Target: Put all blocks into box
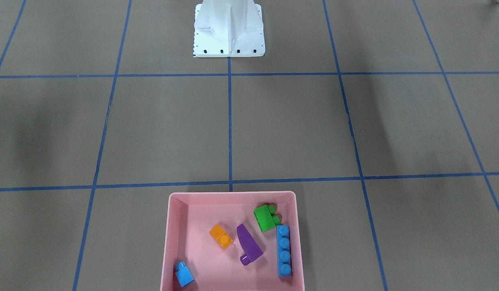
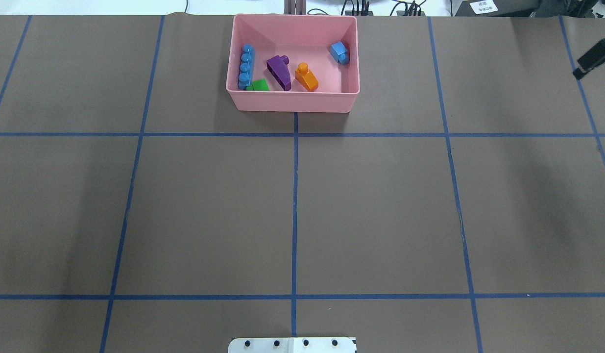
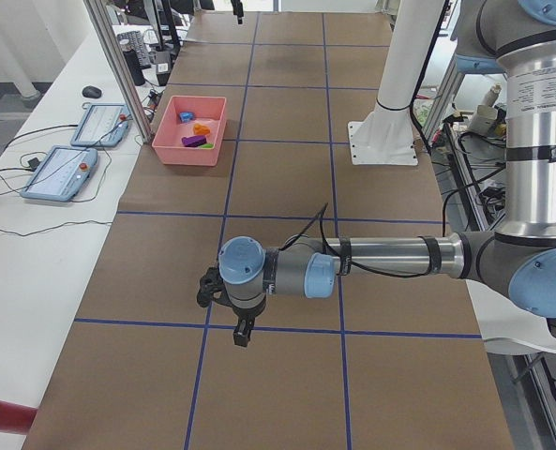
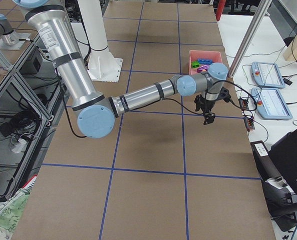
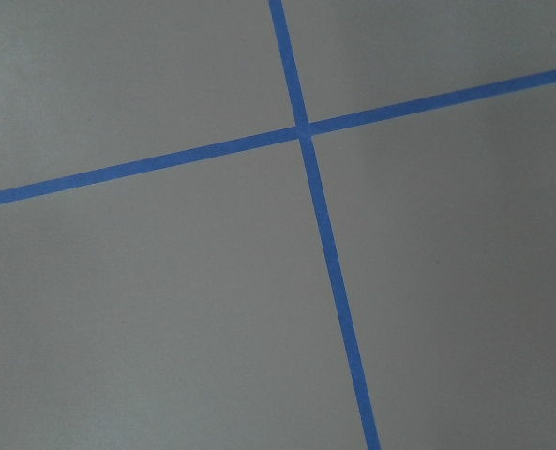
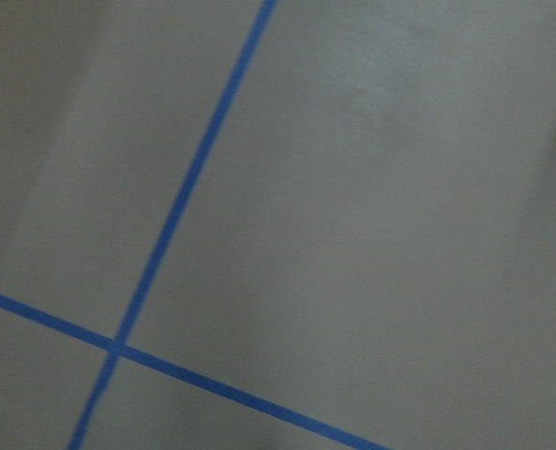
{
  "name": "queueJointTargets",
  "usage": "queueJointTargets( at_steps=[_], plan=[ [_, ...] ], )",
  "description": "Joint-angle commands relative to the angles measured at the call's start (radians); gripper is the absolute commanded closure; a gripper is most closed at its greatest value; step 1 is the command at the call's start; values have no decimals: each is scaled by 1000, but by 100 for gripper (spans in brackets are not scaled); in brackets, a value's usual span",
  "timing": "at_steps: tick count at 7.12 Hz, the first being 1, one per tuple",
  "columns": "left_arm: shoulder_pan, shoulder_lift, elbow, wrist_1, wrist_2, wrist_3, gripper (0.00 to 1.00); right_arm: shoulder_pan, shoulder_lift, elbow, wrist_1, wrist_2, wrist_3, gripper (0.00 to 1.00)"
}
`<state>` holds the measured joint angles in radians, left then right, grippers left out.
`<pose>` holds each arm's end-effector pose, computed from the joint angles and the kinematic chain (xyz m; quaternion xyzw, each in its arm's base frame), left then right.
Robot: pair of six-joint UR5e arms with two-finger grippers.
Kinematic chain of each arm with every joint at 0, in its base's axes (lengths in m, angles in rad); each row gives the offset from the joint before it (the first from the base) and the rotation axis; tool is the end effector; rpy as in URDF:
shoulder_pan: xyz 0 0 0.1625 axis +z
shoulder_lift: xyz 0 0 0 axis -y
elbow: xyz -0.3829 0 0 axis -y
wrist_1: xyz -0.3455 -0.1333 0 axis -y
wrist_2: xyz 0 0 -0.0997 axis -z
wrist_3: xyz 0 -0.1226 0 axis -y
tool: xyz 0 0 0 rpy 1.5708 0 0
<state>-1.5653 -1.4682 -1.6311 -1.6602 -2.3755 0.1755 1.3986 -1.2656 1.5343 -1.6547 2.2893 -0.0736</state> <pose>-0.0427 -0.4098 0.6382 0.0548 0.3882 0.0923 0.9153 -0.0447 -0.5638 0.5084 0.0690 -0.3539 -0.1465 0.9212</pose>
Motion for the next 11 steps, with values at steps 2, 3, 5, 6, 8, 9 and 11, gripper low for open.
queueJointTargets(
  at_steps=[2, 3, 5, 6, 8, 9, 11],
  plan=[
    [-10, 9, 0, -4, 2, 9, 0, 114, -374, 200, 15, -30, -18, 0],
    [-12, 9, -1, -3, 1, 12, 0, 123, -450, 245, 15, -25, -14, 0],
    [-12, 11, -19, -6, 1, 12, 0, 123, -463, 256, 49, -2, 4, 0],
    [-12, 11, -35, -3, 1, 12, 0, 123, -460, 256, 73, 21, 39, 0],
    [-12, 14, -24, -3, 6, 3, 0, 120, -462, 253, 105, 18, 61, 0],
    [-13, 47, -59, -6, 2, 6, 0, 116, -460, 253, 107, 18, 60, 0],
    [-13, 51, -69, -4, 5, 6, 0, 106, -460, 251, 107, 15, 61, 0]
  ],
)
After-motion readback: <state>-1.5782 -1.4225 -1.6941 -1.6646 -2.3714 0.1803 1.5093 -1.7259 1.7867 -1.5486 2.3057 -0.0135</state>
